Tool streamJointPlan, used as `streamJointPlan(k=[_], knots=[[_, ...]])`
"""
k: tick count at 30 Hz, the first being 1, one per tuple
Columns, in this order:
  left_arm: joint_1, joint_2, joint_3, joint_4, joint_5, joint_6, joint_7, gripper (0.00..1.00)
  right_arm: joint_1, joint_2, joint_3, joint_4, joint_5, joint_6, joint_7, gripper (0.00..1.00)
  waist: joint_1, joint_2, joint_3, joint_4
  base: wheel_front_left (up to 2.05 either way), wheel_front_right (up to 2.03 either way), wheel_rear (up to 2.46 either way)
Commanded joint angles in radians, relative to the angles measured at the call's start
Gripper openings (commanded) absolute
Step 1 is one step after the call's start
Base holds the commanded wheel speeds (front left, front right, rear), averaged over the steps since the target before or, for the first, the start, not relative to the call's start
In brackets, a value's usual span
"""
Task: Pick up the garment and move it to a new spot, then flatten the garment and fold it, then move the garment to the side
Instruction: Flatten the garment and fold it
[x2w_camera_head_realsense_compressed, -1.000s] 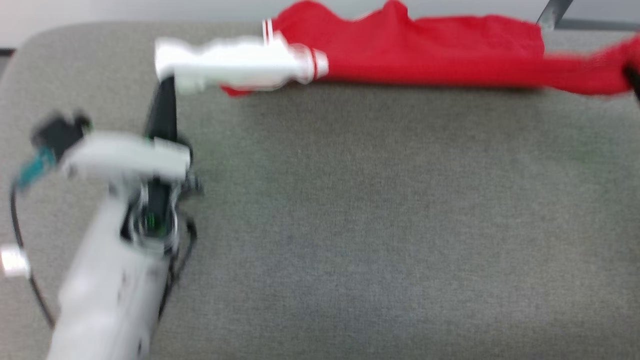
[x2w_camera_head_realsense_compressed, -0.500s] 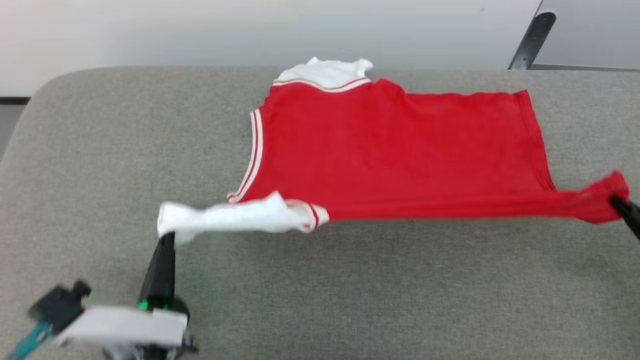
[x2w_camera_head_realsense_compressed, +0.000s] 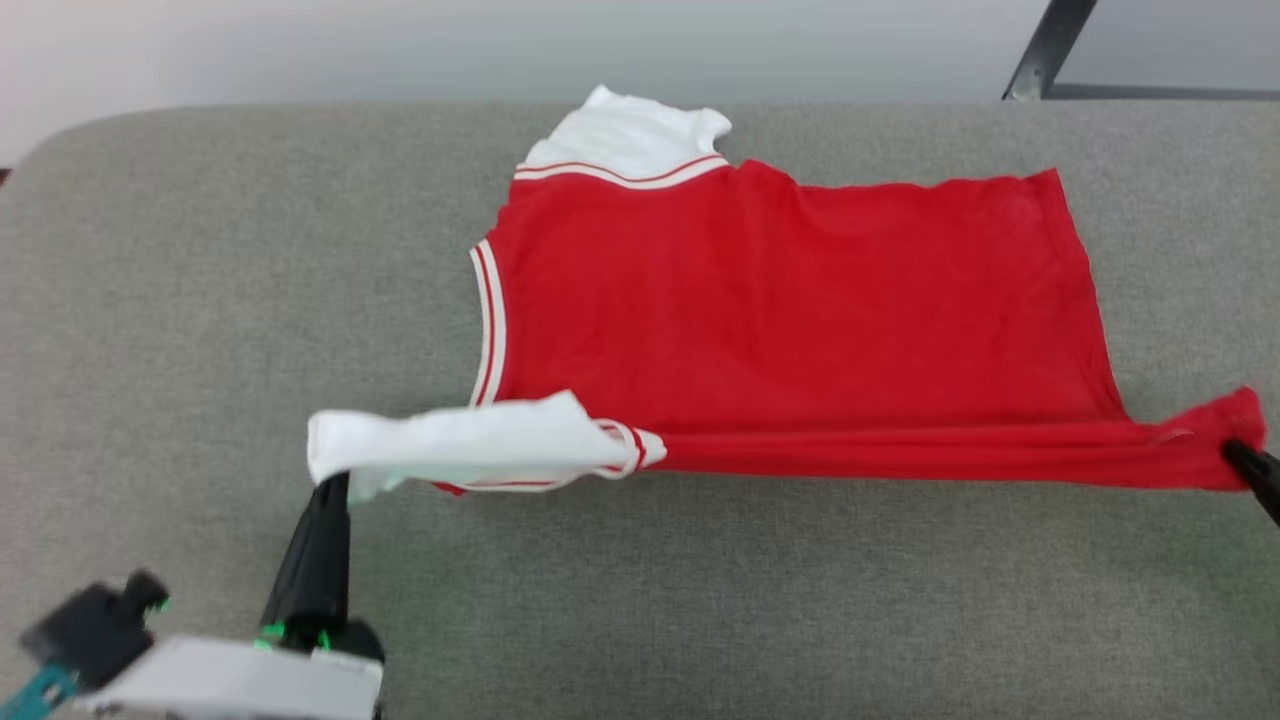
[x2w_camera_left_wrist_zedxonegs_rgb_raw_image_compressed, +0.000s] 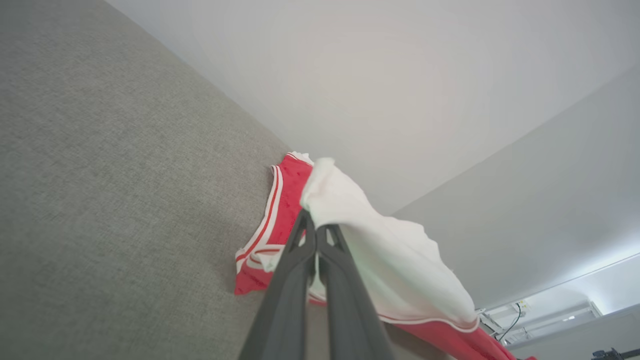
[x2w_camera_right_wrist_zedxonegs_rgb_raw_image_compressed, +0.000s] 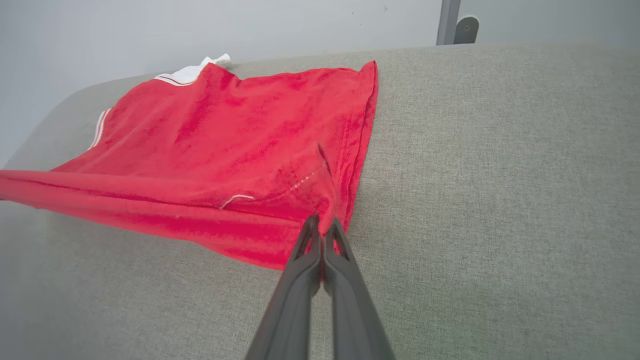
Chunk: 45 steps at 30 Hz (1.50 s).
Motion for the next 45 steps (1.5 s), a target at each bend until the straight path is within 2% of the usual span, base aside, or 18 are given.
streamJointPlan(k=[1,6,10,18,25,33,34,35,36,37,41,45], knots=[[-0.029,0.009,-0.003,0.017,0.015,0.004,0.003,0.00,-0.028,0.017,-0.012,0.000,-0.015,-0.003,0.014,0.00,0.0000,0.0000,0.015,-0.010,0.00,0.00,0.00],[-0.172,0.001,-0.032,0.147,0.047,-0.017,0.018,0.00,-0.126,0.080,0.004,0.040,-0.068,-0.002,0.072,0.00,0.0000,0.0000,0.060,-0.013,0.00,0.00,0.00],[-0.280,-0.012,-0.056,0.262,0.071,-0.037,0.019,0.00,-0.225,0.118,0.021,0.110,-0.108,-0.002,0.069,0.00,0.0000,0.0000,0.102,-0.012,0.00,0.00,0.00],[-0.433,-0.065,-0.114,0.463,0.134,-0.074,-0.006,0.00,-0.327,0.141,0.047,0.243,-0.143,-0.002,0.052,0.00,0.0000,0.0000,0.178,0.002,0.00,0.00,0.00],[-0.492,-0.059,-0.180,0.602,0.218,-0.072,-0.004,0.00,-0.358,0.156,0.093,0.291,-0.155,-0.002,0.033,0.00,0.0000,0.0000,0.202,-0.003,0.00,0.00,0.00],[-0.509,-0.051,-0.202,0.654,0.239,-0.078,0.008,0.00,-0.365,0.162,0.136,0.328,-0.160,-0.002,-0.001,0.00,0.0000,0.0000,0.195,0.000,0.00,0.00,0.00],[-0.512,-0.046,-0.205,0.655,0.243,-0.079,0.007,0.08,-0.366,0.162,0.140,0.329,-0.163,-0.002,-0.013,0.25,0.0000,0.0000,0.189,0.002,0.00,0.00,0.00],[-0.515,-0.040,-0.210,0.655,0.252,-0.077,0.009,0.44,-0.365,0.162,0.141,0.330,-0.164,-0.002,-0.024,0.48,0.0000,0.0000,0.183,0.004,0.00,0.00,0.00],[-0.519,-0.032,-0.213,0.652,0.260,-0.074,0.012,0.87,-0.363,0.161,0.142,0.331,-0.171,-0.002,-0.036,1.00,0.0000,0.0000,0.176,0.006,0.00,0.00,0.00],[-0.522,-0.025,-0.212,0.645,0.264,-0.070,0.012,1.00,-0.361,0.159,0.143,0.331,-0.178,-0.002,-0.050,1.00,0.0000,0.0000,0.168,0.008,0.00,0.00,0.00],[-0.519,0.028,-0.210,0.585,0.283,-0.055,0.043,1.00,-0.341,0.154,0.137,0.320,-0.205,-0.002,-0.098,1.00,0.0000,0.0000,0.130,0.017,0.00,0.00,0.00],[-0.501,0.139,-0.220,0.474,0.311,-0.023,0.152,1.00,-0.332,0.164,0.112,0.286,-0.225,-0.002,-0.135,1.00,0.0000,0.0000,0.104,0.018,0.00,0.00,0.00]])
